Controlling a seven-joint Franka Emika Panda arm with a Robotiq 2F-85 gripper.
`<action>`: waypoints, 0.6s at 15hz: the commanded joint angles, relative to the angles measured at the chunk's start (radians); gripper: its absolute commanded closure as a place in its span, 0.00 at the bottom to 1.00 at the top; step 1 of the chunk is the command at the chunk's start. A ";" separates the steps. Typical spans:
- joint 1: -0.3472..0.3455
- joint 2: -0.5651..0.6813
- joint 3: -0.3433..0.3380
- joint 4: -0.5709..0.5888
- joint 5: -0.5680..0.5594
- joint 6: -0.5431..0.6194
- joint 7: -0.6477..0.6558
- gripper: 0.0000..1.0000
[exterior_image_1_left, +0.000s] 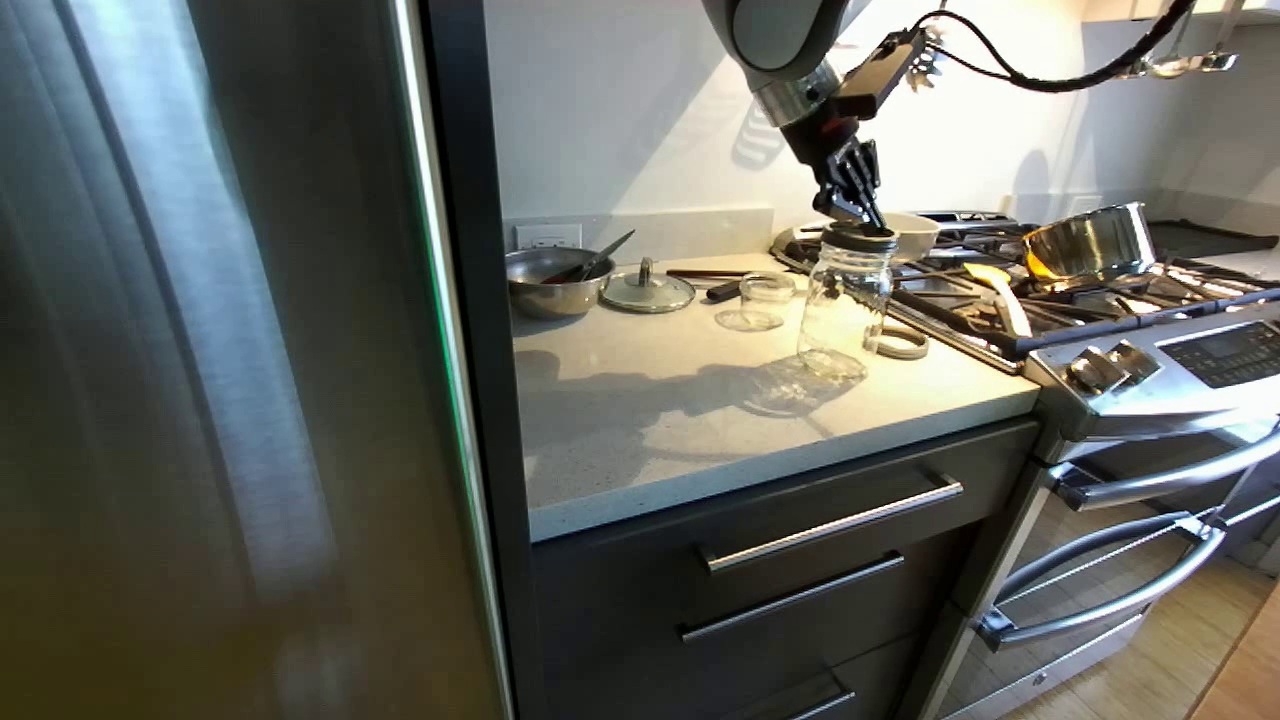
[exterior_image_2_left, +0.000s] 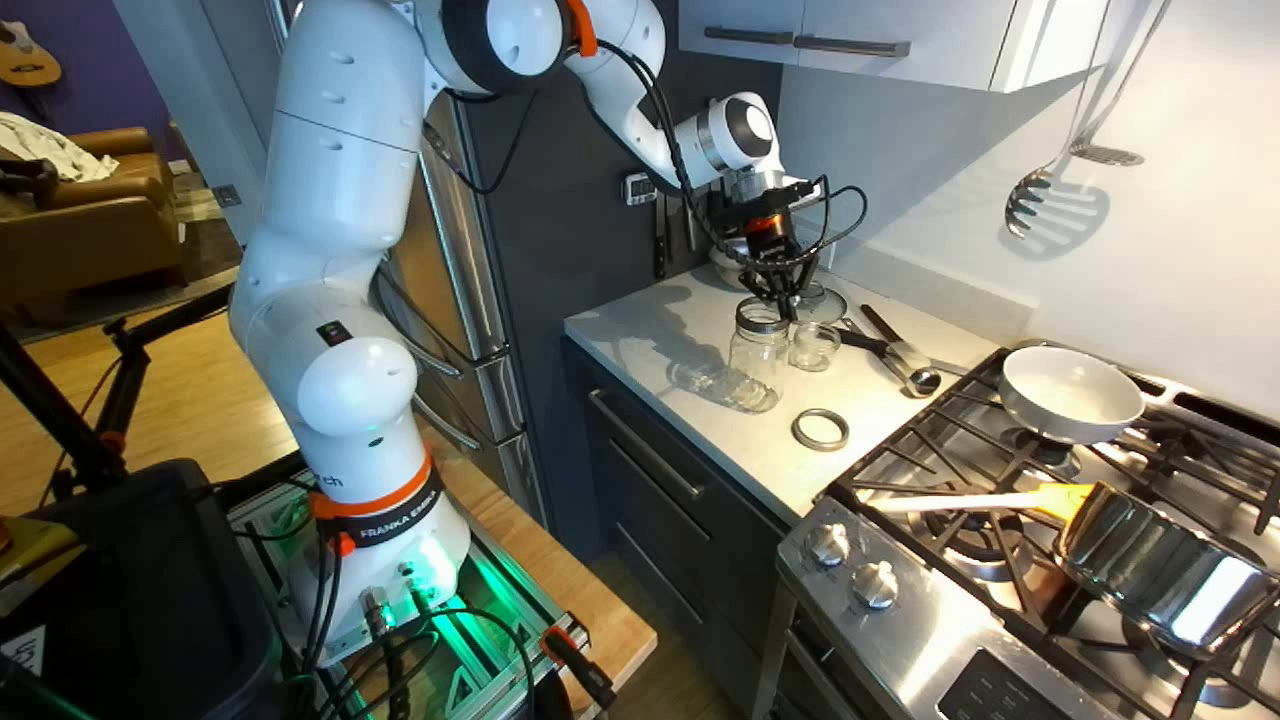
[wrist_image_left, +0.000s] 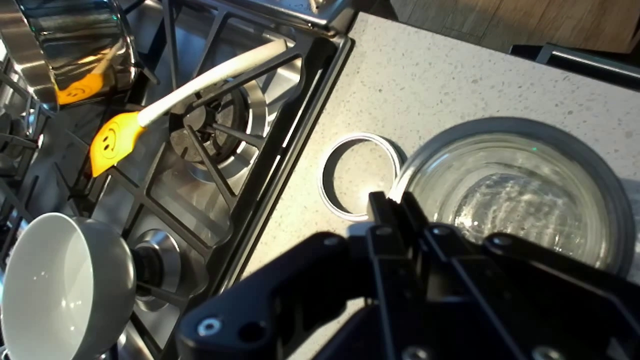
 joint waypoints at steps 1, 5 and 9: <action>0.007 0.015 -0.007 0.008 -0.006 -0.003 0.037 0.98; 0.005 0.013 -0.008 0.001 -0.006 0.004 0.057 0.98; -0.005 0.010 -0.004 -0.005 0.014 0.010 0.045 0.98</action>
